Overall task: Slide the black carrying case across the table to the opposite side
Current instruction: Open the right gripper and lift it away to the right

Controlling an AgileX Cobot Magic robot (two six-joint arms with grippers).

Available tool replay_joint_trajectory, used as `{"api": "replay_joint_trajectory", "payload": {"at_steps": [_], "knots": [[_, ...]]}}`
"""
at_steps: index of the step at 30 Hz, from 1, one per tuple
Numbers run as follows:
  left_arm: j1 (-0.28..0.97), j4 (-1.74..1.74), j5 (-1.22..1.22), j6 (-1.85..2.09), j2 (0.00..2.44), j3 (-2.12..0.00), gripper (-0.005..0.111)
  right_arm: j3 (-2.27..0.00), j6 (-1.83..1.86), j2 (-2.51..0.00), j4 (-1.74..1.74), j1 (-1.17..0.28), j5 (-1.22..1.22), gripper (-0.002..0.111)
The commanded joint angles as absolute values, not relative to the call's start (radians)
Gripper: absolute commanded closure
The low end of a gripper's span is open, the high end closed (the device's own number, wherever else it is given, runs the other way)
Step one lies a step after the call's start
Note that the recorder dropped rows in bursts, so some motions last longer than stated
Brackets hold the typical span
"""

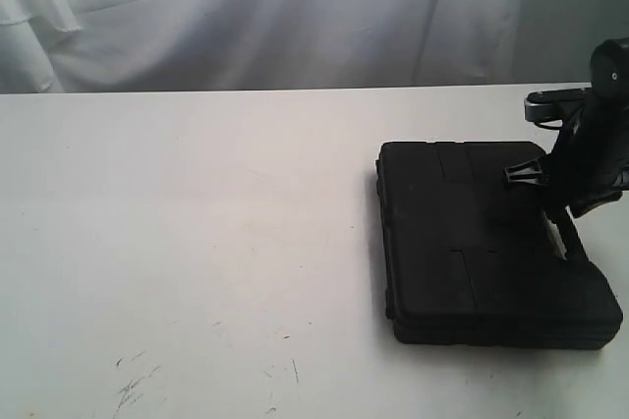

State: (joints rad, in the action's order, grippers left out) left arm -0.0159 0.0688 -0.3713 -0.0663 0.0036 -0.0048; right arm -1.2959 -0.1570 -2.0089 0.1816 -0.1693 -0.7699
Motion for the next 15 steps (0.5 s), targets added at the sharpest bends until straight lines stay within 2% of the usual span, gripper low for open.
{"api": "replay_joint_trajectory", "payload": {"at_steps": [1, 11, 13, 15], "knots": [[-0.019, 0.069, -0.366, -0.066, 0.000, 0.000, 0.107, -1.297, -0.145, -1.975, 0.182, -0.157, -0.762, 0.062], [-0.019, 0.069, -0.366, -0.066, 0.000, 0.000, 0.107, -1.297, -0.145, -1.841, 0.092, -0.157, -0.801, 0.062], [-0.019, 0.069, -0.366, -0.066, 0.000, 0.000, 0.107, -1.297, -0.144, -1.794, 0.052, -0.157, -0.801, 0.065], [-0.019, 0.069, -0.366, -0.066, 0.000, 0.000, 0.107, -1.297, -0.144, -1.746, 0.016, -0.157, -0.808, 0.074]]}}
